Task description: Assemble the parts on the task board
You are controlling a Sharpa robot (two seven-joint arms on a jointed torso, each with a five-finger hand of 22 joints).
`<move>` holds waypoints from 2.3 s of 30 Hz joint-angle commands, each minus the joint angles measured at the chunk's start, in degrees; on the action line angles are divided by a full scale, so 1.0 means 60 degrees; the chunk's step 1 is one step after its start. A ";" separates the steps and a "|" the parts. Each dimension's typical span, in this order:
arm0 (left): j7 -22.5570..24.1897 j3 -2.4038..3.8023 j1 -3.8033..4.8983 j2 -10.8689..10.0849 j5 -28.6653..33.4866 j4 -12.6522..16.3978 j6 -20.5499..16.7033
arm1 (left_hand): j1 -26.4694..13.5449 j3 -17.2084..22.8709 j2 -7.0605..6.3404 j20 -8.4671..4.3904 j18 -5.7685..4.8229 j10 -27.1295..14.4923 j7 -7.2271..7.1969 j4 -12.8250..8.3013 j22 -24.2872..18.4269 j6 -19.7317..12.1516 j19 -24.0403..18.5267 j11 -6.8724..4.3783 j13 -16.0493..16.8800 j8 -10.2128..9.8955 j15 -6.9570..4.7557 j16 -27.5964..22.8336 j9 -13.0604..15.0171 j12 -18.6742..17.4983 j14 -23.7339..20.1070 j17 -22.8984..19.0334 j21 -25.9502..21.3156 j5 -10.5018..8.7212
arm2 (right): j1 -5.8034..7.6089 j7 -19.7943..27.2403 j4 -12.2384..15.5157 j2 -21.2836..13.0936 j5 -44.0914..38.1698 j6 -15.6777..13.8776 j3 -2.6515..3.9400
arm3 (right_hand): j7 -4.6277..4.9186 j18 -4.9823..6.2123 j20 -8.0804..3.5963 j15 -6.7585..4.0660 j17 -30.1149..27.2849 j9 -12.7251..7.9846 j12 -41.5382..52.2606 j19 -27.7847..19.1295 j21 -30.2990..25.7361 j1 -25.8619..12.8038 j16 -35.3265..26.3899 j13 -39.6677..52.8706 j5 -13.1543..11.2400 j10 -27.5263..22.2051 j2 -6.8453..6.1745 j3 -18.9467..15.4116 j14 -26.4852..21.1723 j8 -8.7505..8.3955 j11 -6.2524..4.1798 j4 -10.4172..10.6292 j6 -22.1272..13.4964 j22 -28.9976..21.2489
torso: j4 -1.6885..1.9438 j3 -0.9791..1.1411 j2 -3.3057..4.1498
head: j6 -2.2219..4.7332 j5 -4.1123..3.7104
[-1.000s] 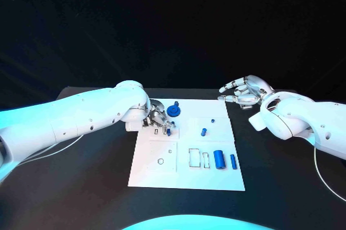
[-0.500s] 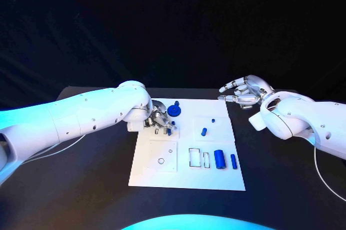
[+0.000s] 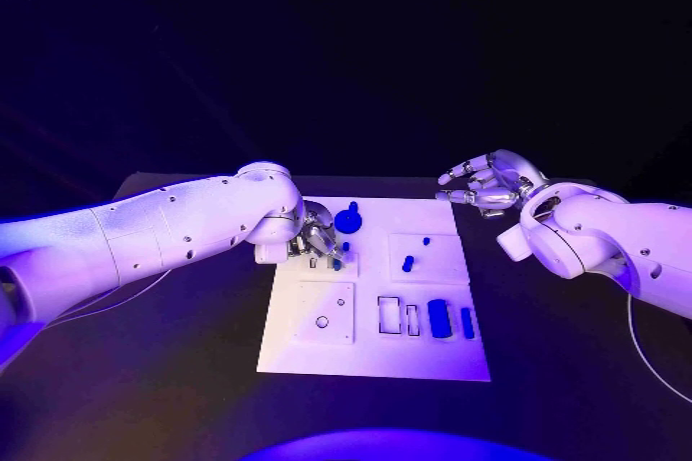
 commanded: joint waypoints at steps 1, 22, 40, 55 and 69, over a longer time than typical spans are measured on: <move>0.0005 0.0001 -0.0002 0.0032 0.0122 -0.0007 0.0166 | 0.0174 0.0268 0.0007 -0.0046 -0.0125 -0.0045 -0.0046 -0.0035 0.1740 0.0002 0.0704 -0.0039 0.0005 0.0016 -0.0078 0.0007 0.0055 -0.0060 0.0903 0.2207 0.0058 -0.0016 | 0.0000 0.0040 0.0002 0.0013 -0.0074 0.0119 0.0004 | -0.0007 -0.0100 0.0013 0.0034 0.1842 -0.0015 -0.0080 0.0003 -0.0053 0.0003 -0.0079 0.0495 0.0049 -0.0075 0.0062 -0.0044 0.0706 0.0025 0.0009 0.0030 -0.0094 0.1038 | -0.0001 0.0000 0.0003 | -0.0004 0.0004; 0.0072 0.0034 -0.0003 -0.0202 0.1249 0.0081 -0.0237 | -0.0050 0.3913 -0.0565 -0.0177 -0.0125 0.0234 -0.0259 -0.1366 0.1753 -0.0043 0.0706 -0.0241 0.0146 0.0842 -0.0255 0.0004 0.1468 -0.0079 0.0909 0.2226 0.0046 -0.0026 | -0.0001 0.0012 -0.0029 0.0023 -0.0090 0.0261 0.0004 | -0.0004 -0.0069 0.0014 0.0035 0.1770 -0.0017 -0.0195 -0.0075 -0.0169 0.0022 -0.0165 0.0391 0.0085 -0.0147 0.0069 -0.0042 0.0667 0.0024 0.0009 0.0026 -0.0103 0.0971 | 0.0006 0.0010 -0.0005 | -0.0011 -0.0021; 0.0180 0.0114 -0.0009 -0.0659 -0.0051 0.0649 -0.1450 | -0.0314 0.4400 -0.0736 -0.0207 -0.0134 0.0484 -0.0300 -0.1752 0.1801 -0.0007 0.0728 -0.0283 0.0373 0.0939 -0.0287 0.0222 0.1768 0.0090 0.1012 0.2515 0.0061 -0.0044 | -0.0001 0.0047 -0.0092 -0.0004 -0.0108 0.0283 0.0004 | -0.0001 -0.0059 0.0015 0.0037 0.1736 -0.0018 -0.0258 -0.0104 -0.0209 0.0022 -0.0207 0.0337 0.0096 -0.0188 0.0066 -0.0048 0.0647 0.0022 0.0012 0.0030 -0.0112 0.0949 | 0.0012 0.0008 -0.0002 | -0.0010 0.0044; 0.0185 0.0012 -0.0153 -0.0688 -0.1465 0.0990 -0.1838 | -0.0247 0.4708 -0.0802 -0.0219 -0.0133 0.0548 -0.0314 -0.1996 0.1800 0.0034 0.0728 -0.0303 0.0400 0.0922 -0.0304 0.0222 0.1851 0.0105 0.1012 0.2515 0.0058 -0.0025 | -0.0001 0.0062 -0.0073 -0.0029 -0.0227 0.0306 0.0004 | 0.0002 -0.0044 0.0017 0.0040 0.1692 -0.0019 -0.0325 -0.0148 -0.0271 0.0016 -0.0261 0.0281 0.0101 -0.0231 0.0063 -0.0058 0.0621 0.0021 0.0014 0.0038 -0.0120 0.0914 | 0.0001 0.0005 0.0000 | -0.0058 0.0105; 0.0150 -0.0014 -0.0175 -0.0652 -0.1469 0.1067 -0.1502 | -0.0253 0.4737 -0.0812 -0.0218 -0.0130 0.0570 -0.0313 -0.2011 0.1785 0.0045 0.0723 -0.0303 0.0425 0.0923 -0.0304 0.0222 0.1859 0.0120 0.1012 0.2515 0.0051 -0.0024 | -0.0001 0.0053 -0.0070 -0.0026 -0.0253 0.0350 0.0004 | 0.0002 -0.0044 0.0017 0.0040 0.1692 -0.0019 -0.0325 -0.0148 -0.0271 0.0016 -0.0261 0.0281 0.0101 -0.0231 0.0063 -0.0058 0.0621 0.0021 0.0014 0.0038 -0.0120 0.0914 | 0.0002 0.0002 0.0010 | -0.0078 0.0113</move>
